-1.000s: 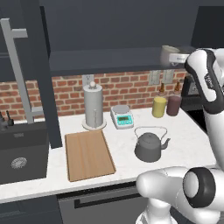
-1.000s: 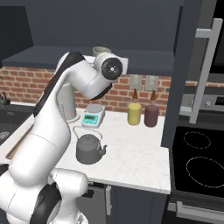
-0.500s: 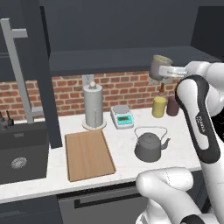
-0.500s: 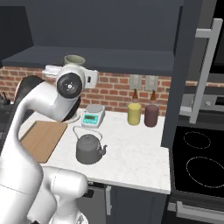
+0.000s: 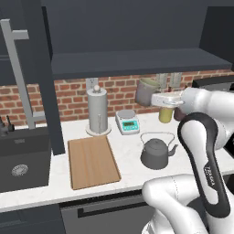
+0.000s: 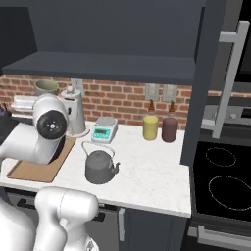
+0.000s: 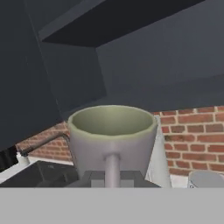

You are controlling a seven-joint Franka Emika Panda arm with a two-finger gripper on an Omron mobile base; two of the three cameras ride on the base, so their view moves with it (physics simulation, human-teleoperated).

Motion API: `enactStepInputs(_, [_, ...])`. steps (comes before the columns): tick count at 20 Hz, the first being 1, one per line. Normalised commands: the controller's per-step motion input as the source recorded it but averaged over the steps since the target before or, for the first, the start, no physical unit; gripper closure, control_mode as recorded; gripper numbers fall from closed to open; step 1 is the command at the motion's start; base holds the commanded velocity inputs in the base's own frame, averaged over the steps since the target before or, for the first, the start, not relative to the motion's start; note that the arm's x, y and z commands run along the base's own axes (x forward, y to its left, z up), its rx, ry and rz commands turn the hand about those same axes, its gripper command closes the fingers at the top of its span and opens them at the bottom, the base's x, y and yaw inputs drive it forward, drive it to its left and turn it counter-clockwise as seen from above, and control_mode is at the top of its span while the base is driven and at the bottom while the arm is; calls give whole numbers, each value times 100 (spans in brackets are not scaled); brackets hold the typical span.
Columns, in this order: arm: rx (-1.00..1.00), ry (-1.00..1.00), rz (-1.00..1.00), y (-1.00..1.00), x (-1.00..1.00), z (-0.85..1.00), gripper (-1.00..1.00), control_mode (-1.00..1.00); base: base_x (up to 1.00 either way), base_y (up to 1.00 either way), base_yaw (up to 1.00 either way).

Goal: Pick the kettle from the counter and place it on the tray. Then pick the mug from the cabinet and place it on the tray. Then close the cabinet doors.

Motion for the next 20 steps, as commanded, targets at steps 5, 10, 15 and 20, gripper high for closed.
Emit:
enactStepInputs(5, [4, 0, 31, 71, -31, -39, 100, -100, 0, 0, 0])
enactStepInputs(10, [0, 5, 41, 70, -2, -50, 100, -100, 0, 0, 0])
enactStepInputs(15, [0, 3, 45, 54, 2, -48, 100, -100, 0, 0, 0])
enactStepInputs(20, [0, 0, 42, 36, 0, -49, 100, -100, 0, 0, 0])
